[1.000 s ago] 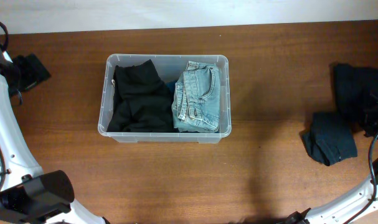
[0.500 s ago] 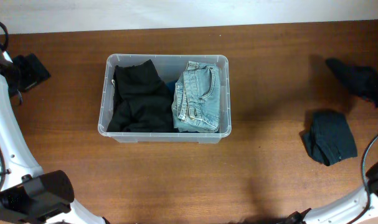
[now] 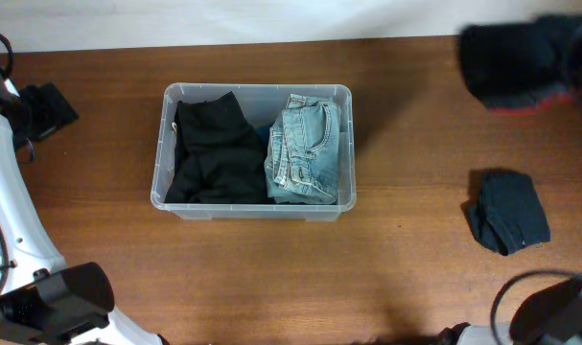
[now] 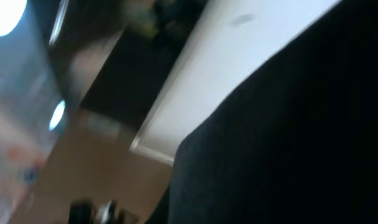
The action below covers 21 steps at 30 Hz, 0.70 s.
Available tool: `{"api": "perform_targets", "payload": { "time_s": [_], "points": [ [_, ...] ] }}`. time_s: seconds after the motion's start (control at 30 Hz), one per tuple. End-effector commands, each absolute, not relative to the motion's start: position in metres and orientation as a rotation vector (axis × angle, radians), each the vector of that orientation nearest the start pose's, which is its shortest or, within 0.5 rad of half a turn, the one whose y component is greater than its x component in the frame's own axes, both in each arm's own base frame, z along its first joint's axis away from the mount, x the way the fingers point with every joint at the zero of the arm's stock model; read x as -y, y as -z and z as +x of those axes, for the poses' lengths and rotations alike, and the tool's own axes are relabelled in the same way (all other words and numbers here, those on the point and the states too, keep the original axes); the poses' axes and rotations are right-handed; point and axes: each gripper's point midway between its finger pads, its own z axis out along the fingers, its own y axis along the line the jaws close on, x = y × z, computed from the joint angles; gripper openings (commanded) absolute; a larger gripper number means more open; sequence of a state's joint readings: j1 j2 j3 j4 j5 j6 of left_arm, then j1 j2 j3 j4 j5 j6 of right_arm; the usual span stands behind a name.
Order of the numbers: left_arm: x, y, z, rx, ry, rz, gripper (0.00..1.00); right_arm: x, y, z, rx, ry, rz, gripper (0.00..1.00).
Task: Pack container
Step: 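Lift the dark navy garment and carry it left over the box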
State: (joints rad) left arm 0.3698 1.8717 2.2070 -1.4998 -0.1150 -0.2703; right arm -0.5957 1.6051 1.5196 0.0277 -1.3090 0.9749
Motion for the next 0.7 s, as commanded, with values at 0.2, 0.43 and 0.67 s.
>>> {"api": "perform_targets", "payload": {
  "time_s": [0.2, 0.43, 0.67],
  "points": [
    [-0.164, -0.291, 0.369, -2.545, -0.179, -0.895, 0.99, -0.073, -0.453, 0.42, -1.763, -1.591, 0.021, 0.04],
    [-0.164, -0.291, 0.369, -2.545, -0.179, -0.895, 0.99, -0.168, -0.446, 0.432, -1.743, -1.624, -0.048, 0.04],
    [-0.164, -0.291, 0.369, -2.545, -0.179, -0.895, 0.99, -0.245, -0.424, 0.438, -1.715, -1.587, -0.18, 0.04]
  ]
}}
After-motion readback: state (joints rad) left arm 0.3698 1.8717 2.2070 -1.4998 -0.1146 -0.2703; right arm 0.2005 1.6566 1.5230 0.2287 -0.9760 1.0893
